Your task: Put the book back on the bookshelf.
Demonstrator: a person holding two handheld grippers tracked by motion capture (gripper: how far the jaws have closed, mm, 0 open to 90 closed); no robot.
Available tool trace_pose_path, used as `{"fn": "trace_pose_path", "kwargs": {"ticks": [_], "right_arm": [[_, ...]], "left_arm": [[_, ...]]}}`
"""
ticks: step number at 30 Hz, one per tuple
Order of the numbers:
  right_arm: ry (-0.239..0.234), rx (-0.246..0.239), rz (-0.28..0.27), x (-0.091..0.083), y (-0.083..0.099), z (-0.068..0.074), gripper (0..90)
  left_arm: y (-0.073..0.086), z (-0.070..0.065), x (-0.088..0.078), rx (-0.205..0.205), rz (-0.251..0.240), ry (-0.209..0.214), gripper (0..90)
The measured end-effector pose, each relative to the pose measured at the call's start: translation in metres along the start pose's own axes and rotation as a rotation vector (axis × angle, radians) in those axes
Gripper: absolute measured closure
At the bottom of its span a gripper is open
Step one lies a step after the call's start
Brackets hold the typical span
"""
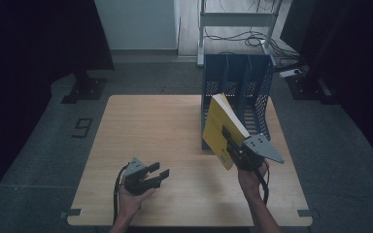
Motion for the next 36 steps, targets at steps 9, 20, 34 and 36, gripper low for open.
{"fn": "trace_pose_path", "kwargs": {"ticks": [9,20,34,36], "right_arm": [[0.000,0.021,-0.013,0.010,-0.013,0.001,74.9],[0.012,0.016,-0.011,0.020,-0.019,0.001,74.9],[0.021,0.015,-0.014,0.030,-0.023,0.001,74.9],[0.021,0.012,-0.013,0.031,-0.024,0.001,74.9]], "left_arm": [[0.000,0.000,0.000,-0.002,0.001,-0.002,46.0],[0.001,0.001,0.000,-0.003,-0.001,-0.004,46.0],[0.001,0.002,-0.001,-0.006,0.000,-0.004,46.0],[0.001,0.002,-0.001,-0.005,0.000,-0.005,46.0]]}}
Point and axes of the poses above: each handheld gripper's, and its own axes: x roughly forward along the jaws, y roughly out of its underside, z roughly to its left, the point moved 8 cm from there along x, roughly forward along the jaws, and after that the axes turned 14 degrees about x, right-handed, at the moved point
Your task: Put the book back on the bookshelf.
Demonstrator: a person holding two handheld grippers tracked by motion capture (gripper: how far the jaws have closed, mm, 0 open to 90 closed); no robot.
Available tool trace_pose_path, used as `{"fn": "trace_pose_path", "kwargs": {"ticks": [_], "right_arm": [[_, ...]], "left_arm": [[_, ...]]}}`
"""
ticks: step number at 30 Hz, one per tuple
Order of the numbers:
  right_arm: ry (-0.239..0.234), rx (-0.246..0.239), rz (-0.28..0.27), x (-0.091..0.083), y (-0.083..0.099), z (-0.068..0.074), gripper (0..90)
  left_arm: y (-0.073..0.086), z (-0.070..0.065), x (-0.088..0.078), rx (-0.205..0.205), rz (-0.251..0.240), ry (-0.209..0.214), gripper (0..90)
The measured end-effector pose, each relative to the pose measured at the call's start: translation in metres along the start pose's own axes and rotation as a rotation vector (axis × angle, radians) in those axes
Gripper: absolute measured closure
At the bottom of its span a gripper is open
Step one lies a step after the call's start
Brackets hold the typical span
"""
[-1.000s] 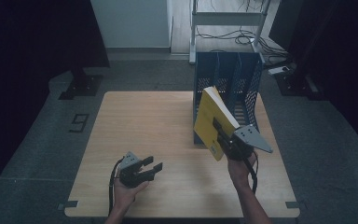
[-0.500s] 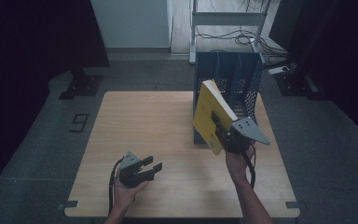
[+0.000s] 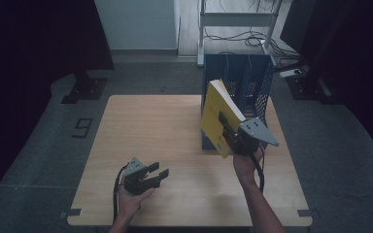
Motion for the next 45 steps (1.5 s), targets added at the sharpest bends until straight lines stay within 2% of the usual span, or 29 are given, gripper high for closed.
{"fn": "trace_pose_path", "kwargs": {"ticks": [45], "right_arm": [[0.070,0.010,0.021,0.037,-0.002,-0.016,74.9]], "left_arm": [[0.000,0.002,-0.001,-0.001,0.001,-0.004,45.9]]}}
Point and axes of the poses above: each handheld gripper's, and its own axes: x roughly forward along the jaws, y roughly out of its underside, z roughly to its left, the point moved 8 cm from there along x, roughly forward along the jaws, and after that the axes turned 14 degrees about x, right-handed, at the moved point
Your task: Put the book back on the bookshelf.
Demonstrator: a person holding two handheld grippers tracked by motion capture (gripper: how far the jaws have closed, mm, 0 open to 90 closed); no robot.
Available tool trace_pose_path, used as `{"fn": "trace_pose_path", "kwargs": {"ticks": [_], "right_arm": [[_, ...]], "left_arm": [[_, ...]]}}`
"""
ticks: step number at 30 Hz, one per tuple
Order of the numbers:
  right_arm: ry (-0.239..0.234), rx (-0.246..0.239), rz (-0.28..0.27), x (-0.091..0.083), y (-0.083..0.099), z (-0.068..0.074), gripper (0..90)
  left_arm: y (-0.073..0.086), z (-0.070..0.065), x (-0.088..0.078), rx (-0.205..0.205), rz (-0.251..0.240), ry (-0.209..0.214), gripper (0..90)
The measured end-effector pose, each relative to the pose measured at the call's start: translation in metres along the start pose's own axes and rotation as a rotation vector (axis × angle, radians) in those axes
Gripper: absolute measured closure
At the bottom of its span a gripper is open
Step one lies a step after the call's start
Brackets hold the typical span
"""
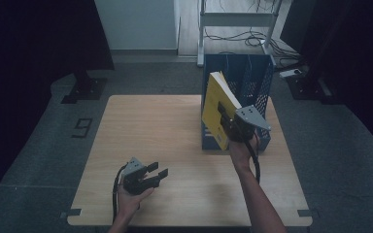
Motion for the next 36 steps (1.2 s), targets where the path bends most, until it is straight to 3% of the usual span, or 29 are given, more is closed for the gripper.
{"fn": "trace_pose_path", "kwargs": {"ticks": [16,36], "right_arm": [[0.021,-0.003,0.002,0.014,-0.001,-0.002,74.9],[0.065,0.011,0.018,0.037,0.006,-0.013,74.9]], "left_arm": [[0.000,0.001,0.000,-0.004,0.000,0.002,45.9],[0.001,0.003,-0.002,-0.012,0.000,0.003,45.7]]}}
Point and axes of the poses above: each handheld gripper's, and its own axes: x roughly forward along the jaws, y roughly out of its underside, z roughly to its left, the point moved 8 cm from there along x, roughly forward along the jaws, and after that the axes turned 14 degrees about x, right-handed, at the moved point
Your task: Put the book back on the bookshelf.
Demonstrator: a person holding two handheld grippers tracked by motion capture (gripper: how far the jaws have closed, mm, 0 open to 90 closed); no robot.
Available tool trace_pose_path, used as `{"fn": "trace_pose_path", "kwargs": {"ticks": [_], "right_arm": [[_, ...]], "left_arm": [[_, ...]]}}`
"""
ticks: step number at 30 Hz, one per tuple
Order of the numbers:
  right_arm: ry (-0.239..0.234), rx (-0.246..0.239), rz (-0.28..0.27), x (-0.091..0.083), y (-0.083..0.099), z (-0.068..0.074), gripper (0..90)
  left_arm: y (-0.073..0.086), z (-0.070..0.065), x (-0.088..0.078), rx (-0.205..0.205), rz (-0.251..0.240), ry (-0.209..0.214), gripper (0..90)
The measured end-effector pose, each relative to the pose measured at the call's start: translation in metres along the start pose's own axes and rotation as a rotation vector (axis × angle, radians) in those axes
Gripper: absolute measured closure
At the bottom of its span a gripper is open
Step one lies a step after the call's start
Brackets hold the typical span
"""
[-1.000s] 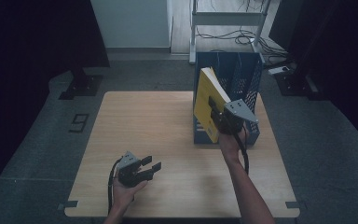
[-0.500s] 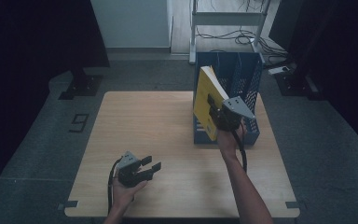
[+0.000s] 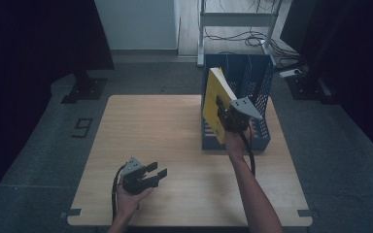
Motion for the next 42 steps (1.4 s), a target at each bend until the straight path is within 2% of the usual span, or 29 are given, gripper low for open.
{"fn": "trace_pose_path", "kwargs": {"ticks": [5,13,42], "right_arm": [[0.016,-0.001,0.002,0.003,0.000,-0.003,74.9],[0.016,-0.001,0.007,0.008,0.002,-0.006,74.9],[0.041,-0.011,0.003,0.024,0.003,-0.004,74.9]], "left_arm": [[0.000,0.001,-0.001,-0.002,-0.004,-0.003,45.6],[0.000,0.001,0.000,-0.002,-0.001,-0.002,45.6],[-0.001,0.004,-0.004,-0.009,-0.010,-0.005,45.6]]}}
Point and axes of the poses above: each handheld gripper's, and its own axes: x roughly forward along the jaws, y roughly out of its underside, z roughly to its left, the point moved 8 cm from there along x, roughly forward along the jaws, and after that the axes turned 14 degrees about x, right-handed, at the moved point
